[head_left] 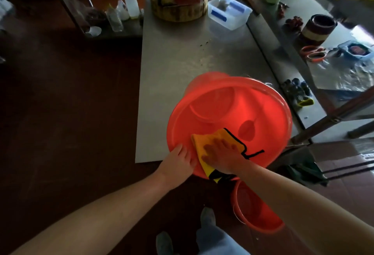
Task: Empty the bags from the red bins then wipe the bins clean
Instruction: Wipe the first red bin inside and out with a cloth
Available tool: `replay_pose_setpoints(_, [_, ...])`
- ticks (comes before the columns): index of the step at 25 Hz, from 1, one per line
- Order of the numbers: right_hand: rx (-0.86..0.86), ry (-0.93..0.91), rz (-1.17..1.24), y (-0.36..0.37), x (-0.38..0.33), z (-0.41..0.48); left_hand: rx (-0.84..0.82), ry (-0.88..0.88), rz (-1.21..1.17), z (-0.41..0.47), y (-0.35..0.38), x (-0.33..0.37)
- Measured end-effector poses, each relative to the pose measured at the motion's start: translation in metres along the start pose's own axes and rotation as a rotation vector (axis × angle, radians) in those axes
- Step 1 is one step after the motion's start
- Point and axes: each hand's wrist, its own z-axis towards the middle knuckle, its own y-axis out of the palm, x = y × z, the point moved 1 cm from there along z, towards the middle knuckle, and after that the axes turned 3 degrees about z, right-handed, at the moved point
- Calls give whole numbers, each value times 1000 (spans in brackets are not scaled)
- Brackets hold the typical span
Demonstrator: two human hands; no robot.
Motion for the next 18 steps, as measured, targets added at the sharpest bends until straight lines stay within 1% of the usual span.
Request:
replay_pose_setpoints(2, [-47, 18, 62, 9, 2, 19, 8, 9, -21, 1, 1, 0])
replay_pose_setpoints(4, [-20, 59, 120, 12, 4, 38, -9, 8, -16, 1, 0, 0])
replay_pose_setpoints(7, [32, 91, 88, 13, 15, 65, -74, -6, -29, 2, 2, 5])
replay_pose_setpoints(9, [85, 82, 64, 8, 40, 86, -79, -34, -25, 4, 5, 9])
replay_pose_setpoints(12, [259, 18, 53, -3, 84, 110, -142, -31, -54, 8, 1, 15])
replay_pose_setpoints(13, [253, 14, 59, 5, 100, 124, -151, -35, -69, 10, -2, 16])
replay_pose_setpoints(14, [214, -1, 118, 17, 112, 139, -160, -44, -81, 12, -4, 15])
replay_pose_setpoints(15, [137, -13, 162, 25, 111, 143, -171, -52, -81, 13, -8, 15])
replay_pose_setpoints(16, [155, -31, 138, 24, 97, 137, -185, -46, -87, 14, -11, 16])
replay_pose_setpoints(18, [149, 39, 144, 11, 48, 125, -193, -31, -107, 11, -10, 14])
